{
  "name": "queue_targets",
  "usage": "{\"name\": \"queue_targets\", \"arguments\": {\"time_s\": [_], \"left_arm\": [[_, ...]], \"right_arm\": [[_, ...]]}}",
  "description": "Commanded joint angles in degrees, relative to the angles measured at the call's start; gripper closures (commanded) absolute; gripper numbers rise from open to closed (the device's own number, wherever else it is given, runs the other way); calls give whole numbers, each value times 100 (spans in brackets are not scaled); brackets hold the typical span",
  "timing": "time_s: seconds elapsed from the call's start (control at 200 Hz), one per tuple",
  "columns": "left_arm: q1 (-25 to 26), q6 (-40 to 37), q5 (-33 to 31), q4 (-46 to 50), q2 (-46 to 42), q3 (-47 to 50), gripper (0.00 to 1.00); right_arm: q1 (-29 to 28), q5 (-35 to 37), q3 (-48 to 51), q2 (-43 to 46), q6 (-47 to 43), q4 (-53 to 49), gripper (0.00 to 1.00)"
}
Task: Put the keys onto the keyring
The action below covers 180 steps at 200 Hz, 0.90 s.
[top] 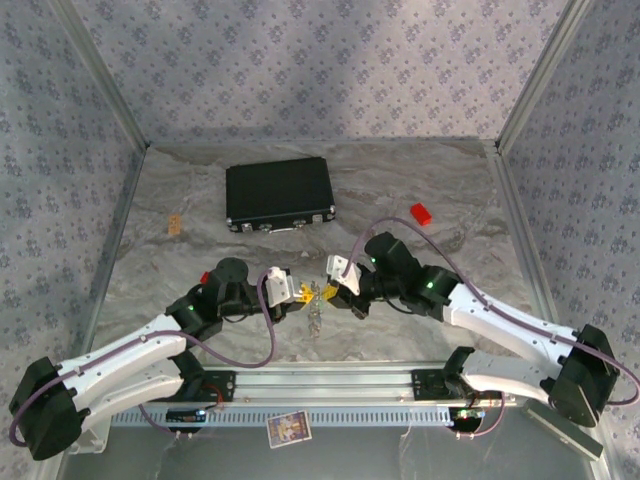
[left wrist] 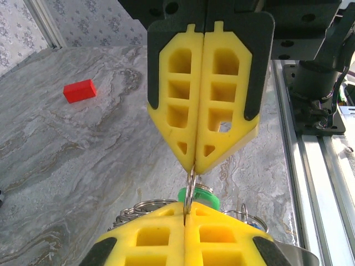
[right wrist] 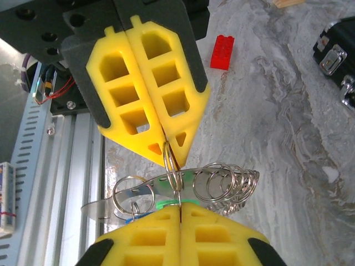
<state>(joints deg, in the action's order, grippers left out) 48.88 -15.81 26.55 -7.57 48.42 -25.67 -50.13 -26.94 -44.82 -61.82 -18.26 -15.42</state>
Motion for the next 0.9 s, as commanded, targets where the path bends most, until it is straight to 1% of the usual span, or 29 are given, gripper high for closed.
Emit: {"name": "queue_targets", "arguments": {"time_s": [0.0, 0.195, 0.315, 0.345, 0.405, 0.43, 0.5, 0.63, 0.894], "left_arm": [[33, 8, 114, -482, -47, 16, 100], [28, 52, 85, -752, 35, 9, 100], [25, 26, 64, -673, 37, 9, 100], [33, 21, 53, -660, 35, 14, 100], [35, 30, 50, -649, 12, 42, 100], [36, 34, 52, -655, 15, 51, 100], [35, 52, 50, -685, 5, 86, 100], [50, 78, 70, -728, 6, 115, 100], [56, 129, 75, -779, 4, 133, 100]], "right_arm": [[-4, -19, -74, -137, 51, 41, 99], [-13, -103, -248, -473, 77, -73, 100], [2, -32, -251, -423, 82, -92, 100], [7, 17, -211, -353, 86, -70, 96], [29, 111, -111, -180, 87, 8, 83], [36, 139, -60, -101, 77, 44, 80], [47, 164, 85, 103, 13, 160, 76], [17, 35, 242, 280, -63, 418, 75], [-71, 5, 260, 127, -83, 766, 77]]}}
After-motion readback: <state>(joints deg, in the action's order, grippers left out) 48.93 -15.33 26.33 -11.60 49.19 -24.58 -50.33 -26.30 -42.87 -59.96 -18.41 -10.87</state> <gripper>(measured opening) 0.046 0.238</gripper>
